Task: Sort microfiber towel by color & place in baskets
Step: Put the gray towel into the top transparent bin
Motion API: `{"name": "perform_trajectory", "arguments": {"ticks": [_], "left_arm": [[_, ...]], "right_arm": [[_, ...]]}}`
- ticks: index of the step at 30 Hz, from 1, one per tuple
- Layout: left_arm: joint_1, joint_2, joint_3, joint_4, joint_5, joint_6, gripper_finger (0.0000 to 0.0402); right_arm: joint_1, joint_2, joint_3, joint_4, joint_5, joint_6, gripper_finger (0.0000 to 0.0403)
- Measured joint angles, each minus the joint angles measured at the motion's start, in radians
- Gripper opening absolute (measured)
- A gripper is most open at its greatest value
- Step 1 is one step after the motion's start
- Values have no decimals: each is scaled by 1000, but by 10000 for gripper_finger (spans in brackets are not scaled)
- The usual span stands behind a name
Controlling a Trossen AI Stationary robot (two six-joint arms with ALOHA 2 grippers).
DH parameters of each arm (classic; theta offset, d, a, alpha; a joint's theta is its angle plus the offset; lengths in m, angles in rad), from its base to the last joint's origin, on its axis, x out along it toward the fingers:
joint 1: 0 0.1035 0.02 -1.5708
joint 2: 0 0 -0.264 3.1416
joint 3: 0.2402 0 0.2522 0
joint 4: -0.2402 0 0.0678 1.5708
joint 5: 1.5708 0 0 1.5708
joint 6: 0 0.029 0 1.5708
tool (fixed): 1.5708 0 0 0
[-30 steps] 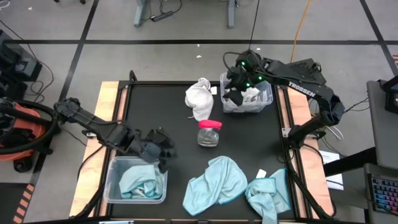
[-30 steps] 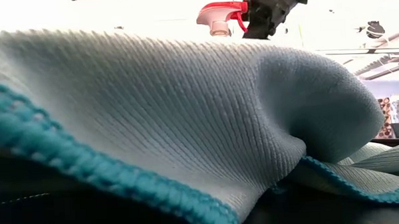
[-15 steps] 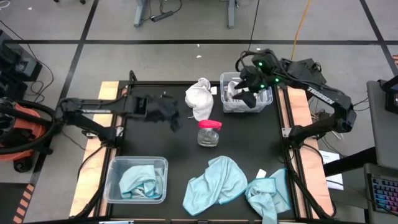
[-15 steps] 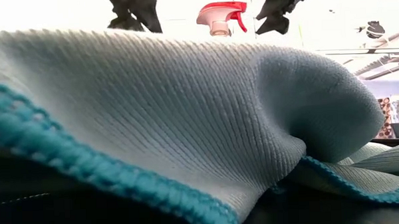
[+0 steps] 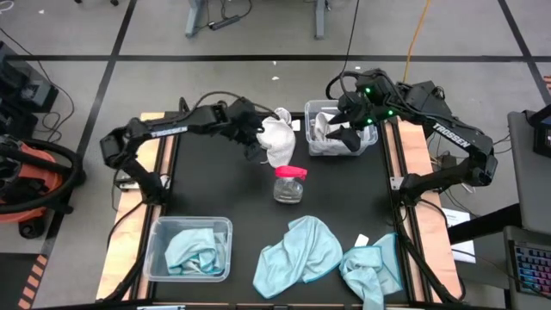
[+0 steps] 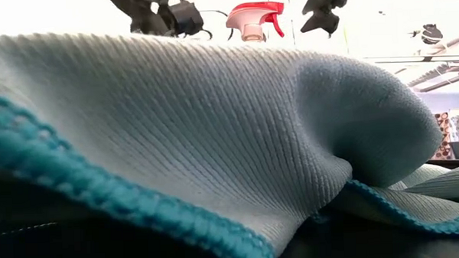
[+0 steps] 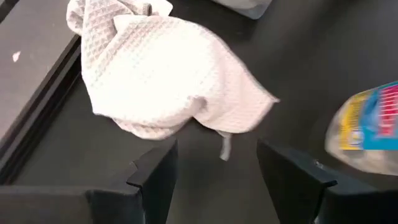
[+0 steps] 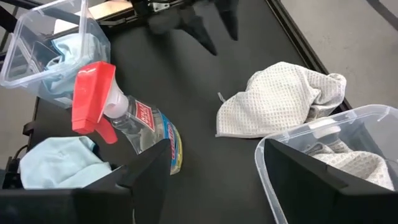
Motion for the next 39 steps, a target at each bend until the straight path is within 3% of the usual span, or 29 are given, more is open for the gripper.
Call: {"name": "perform_trajectory", "arguments": {"ticks": [4, 13, 22, 28, 34, 39], "left_arm": [[52, 67, 0, 69, 14, 64, 250], [96, 208, 0, 230, 88, 40, 319], [84, 340, 8, 332, 29, -82, 322], [63, 455, 132, 274, 2, -85, 322], [48, 583, 301, 101, -43, -89, 297], [46, 617, 354, 14, -69, -55, 223]], "right_arm": [[16, 0, 0, 1, 0, 34, 247], [56, 0, 0, 3, 0, 118, 247], [125, 0, 0, -11, 0, 154, 247], [163, 0, 0, -11, 0, 154, 247], [191, 0, 0, -11, 0, 180, 247], [222, 0, 0, -16, -1, 197, 247]]}}
